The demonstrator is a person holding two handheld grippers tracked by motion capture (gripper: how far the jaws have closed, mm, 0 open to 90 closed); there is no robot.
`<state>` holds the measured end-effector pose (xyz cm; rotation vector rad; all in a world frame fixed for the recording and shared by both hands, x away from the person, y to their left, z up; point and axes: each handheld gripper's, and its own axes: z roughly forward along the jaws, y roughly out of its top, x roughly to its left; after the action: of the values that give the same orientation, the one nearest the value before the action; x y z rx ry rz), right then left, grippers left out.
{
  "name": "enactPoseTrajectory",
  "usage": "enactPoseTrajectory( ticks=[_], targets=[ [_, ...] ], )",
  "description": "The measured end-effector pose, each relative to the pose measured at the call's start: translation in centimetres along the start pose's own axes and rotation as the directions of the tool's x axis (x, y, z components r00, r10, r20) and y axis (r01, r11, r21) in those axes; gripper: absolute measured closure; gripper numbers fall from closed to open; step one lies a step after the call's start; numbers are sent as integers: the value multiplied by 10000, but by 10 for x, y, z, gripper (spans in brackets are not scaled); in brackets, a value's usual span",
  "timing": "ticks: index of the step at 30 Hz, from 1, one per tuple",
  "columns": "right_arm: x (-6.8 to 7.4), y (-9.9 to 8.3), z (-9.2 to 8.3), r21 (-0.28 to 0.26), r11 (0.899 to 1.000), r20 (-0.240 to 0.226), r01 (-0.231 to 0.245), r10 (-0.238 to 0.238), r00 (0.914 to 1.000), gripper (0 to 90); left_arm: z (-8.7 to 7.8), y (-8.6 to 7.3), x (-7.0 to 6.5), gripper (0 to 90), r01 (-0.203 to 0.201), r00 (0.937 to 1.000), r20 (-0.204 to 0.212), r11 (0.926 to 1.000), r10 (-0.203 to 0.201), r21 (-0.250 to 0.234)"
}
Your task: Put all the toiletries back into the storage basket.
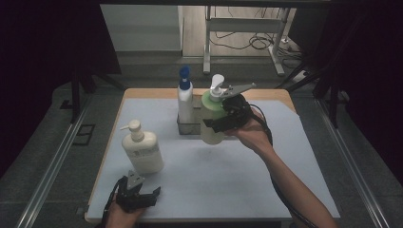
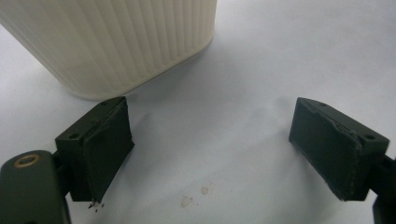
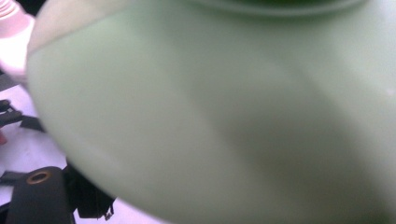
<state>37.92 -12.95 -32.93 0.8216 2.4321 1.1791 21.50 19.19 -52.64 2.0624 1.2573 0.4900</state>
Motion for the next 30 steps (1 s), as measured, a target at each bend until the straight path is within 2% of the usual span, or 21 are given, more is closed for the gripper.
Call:
enactPoseTrajectory(
  ticks=[23,30],
  targets=[
    [-31,25,28,-166,9988,794,-471,483,9957,123,0,0,0,126,-3,10000,0,10000,3,1],
    [-37,31,38,-131,9990,1055,-428,439,9934,123,0,0,0,126,-5,10000,-1,10000,5,8]
  ],
)
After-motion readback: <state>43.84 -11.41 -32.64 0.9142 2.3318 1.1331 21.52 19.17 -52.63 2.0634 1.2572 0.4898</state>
